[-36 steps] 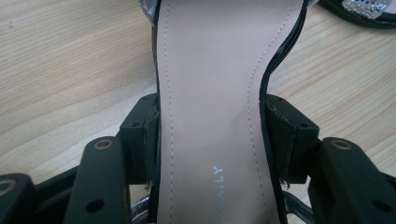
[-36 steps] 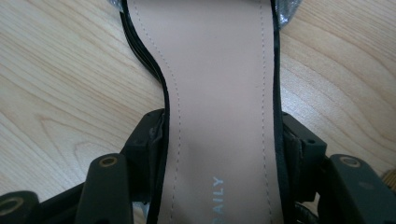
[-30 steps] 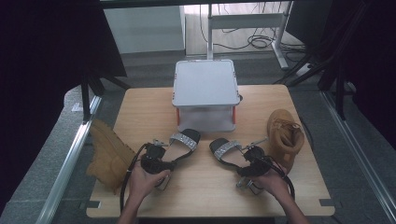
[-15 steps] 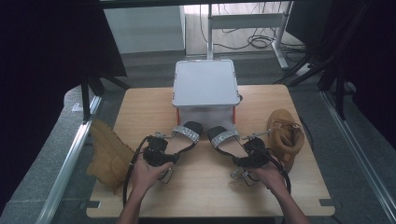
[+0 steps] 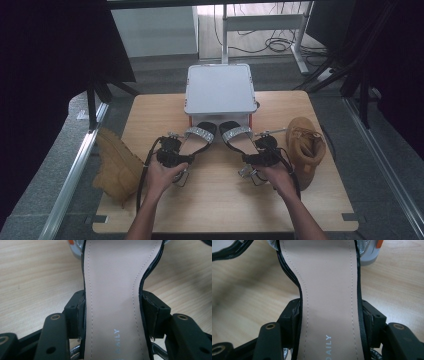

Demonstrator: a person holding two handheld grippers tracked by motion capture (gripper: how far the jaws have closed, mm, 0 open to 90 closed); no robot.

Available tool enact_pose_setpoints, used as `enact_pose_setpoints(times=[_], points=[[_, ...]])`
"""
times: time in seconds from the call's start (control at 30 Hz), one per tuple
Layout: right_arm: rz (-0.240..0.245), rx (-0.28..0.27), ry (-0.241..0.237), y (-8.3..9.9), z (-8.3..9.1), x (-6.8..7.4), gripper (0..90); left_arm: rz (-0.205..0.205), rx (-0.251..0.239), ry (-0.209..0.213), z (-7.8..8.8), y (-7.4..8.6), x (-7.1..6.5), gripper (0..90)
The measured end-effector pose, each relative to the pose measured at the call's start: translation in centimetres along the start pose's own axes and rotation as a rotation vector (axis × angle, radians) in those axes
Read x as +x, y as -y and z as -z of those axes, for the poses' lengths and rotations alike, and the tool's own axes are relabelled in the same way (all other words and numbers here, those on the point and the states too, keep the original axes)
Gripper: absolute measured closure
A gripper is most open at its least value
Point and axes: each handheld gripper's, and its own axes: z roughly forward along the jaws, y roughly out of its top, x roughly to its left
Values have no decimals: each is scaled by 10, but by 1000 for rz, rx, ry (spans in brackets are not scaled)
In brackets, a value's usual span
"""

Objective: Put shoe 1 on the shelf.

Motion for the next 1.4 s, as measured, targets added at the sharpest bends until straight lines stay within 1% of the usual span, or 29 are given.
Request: enact_pose_setpoints(times=[0.07, 0.13, 0.23, 0.37, 0.4, 0.47, 0.53, 0.57, 0.67, 0.73, 0.8, 0.87, 0.9, 0.97, 1.0, 1.17, 1.2, 1.3, 1.37, 1.4], points=[[-13, -4, 6, -4, -3, -1, 417, 2, -6, 1, -2, -5, -2, 421], [-37, -11, 6, -8, -6, -2, 417, 2, -9, -6, -6, -10, -3, 420], [-60, -19, 17, -13, -11, -2, 417, 16, -8, -14, -13, -17, -4, 421], [-87, -21, 30, -21, -20, -3, 417, 32, -9, -23, -22, -24, 0, 420], [-91, -14, 34, -23, -21, -3, 417, 37, -8, -26, -24, -25, 1, 421], [-106, -20, 39, -26, -26, -4, 417, 41, -9, -37, -26, -28, 3, 420], [-124, -27, 44, -29, -30, -5, 417, 52, -16, -33, -28, -32, 5, 420], [-143, -31, 37, -30, -32, -5, 417, 58, -20, -29, -29, -33, 6, 420], [-162, -35, 43, -33, -37, -5, 417, 67, -33, -27, -32, -38, 6, 420], [-169, -43, 46, -35, -40, -6, 418, 77, -34, -16, -35, -40, 7, 420], [-180, -45, 55, -38, -43, -5, 417, 93, -33, -23, -42, -40, 7, 420], [-186, -52, 50, -40, -47, -5, 417, 92, -28, -25, -46, -40, 8, 420], [-189, -53, 50, -41, -48, -5, 417, 97, -33, -27, -49, -40, 7, 420], [-188, -53, 58, -42, -51, -4, 417, 99, -35, -29, -52, -41, 8, 421], [-193, -56, 60, -43, -53, -4, 417, 109, -35, -26, -53, -41, 9, 420], [-206, -52, 74, -45, -60, -3, 417, 122, -35, -33, -63, -42, 13, 420], [-214, -51, 76, -46, -62, -3, 417, 133, -41, -36, -64, -43, 12, 420], [-223, -48, 82, -47, -67, -3, 417, 140, -43, -24, -67, -45, 14, 420], [-232, -42, 88, -48, -71, -2, 417, 153, -52, -25, -70, -45, 14, 420], [-230, -42, 89, -48, -73, -3, 417, 155, -52, -26, -72, -46, 15, 420]])
